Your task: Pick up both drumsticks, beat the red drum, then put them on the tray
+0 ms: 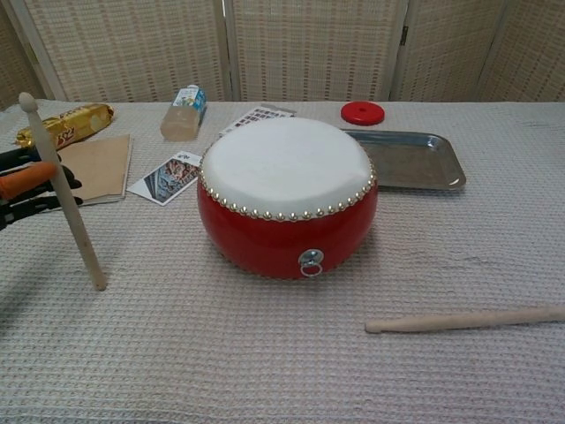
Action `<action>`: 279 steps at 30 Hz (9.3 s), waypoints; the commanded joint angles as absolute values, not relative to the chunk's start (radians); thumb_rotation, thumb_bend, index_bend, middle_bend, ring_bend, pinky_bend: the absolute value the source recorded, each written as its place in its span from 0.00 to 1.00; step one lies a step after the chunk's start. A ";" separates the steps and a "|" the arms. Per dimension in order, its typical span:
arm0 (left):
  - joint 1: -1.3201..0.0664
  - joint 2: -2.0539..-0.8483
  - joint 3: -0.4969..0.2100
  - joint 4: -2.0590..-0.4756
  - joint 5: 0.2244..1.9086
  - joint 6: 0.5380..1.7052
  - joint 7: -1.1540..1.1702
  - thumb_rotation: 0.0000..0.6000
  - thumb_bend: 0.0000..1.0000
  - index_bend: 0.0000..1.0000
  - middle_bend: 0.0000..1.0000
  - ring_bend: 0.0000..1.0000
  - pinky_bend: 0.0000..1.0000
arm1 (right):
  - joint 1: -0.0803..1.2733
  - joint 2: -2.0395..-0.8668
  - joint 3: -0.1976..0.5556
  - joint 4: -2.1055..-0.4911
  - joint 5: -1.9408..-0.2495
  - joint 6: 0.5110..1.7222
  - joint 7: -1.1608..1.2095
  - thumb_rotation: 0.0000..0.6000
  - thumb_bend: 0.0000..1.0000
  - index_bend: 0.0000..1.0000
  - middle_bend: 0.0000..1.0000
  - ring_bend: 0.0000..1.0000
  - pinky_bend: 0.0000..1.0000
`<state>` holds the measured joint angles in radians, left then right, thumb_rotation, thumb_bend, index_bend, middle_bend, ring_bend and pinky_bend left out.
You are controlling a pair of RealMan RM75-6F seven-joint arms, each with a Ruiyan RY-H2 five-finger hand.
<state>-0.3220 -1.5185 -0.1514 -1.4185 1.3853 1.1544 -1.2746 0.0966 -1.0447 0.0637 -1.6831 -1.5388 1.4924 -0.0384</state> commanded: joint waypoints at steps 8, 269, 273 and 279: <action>-0.328 -1.497 -0.152 -1.363 1.417 1.070 -1.602 1.00 0.43 0.30 0.47 0.39 0.38 | 0.095 -1.044 0.063 -1.681 -1.540 1.493 -0.032 1.00 0.13 0.18 0.20 0.13 0.36; -0.253 -1.427 -0.008 -1.340 1.583 1.416 -0.156 1.00 0.48 1.00 1.00 1.00 1.00 | 0.484 -1.825 0.004 -0.646 -1.582 1.180 1.619 1.00 0.64 1.00 1.00 1.00 1.00; -0.256 -1.432 -0.008 -1.327 1.582 1.410 -0.163 1.00 0.48 1.00 1.00 1.00 1.00 | 0.489 -1.825 -0.004 -0.646 -1.592 1.185 1.550 1.00 0.76 1.00 1.00 1.00 1.00; -0.258 -1.438 -0.007 -1.309 1.582 1.405 -0.176 1.00 0.48 1.00 1.00 1.00 1.00 | 0.490 -1.818 -0.019 -0.651 -1.605 1.191 1.448 1.00 0.83 1.00 1.00 1.00 1.00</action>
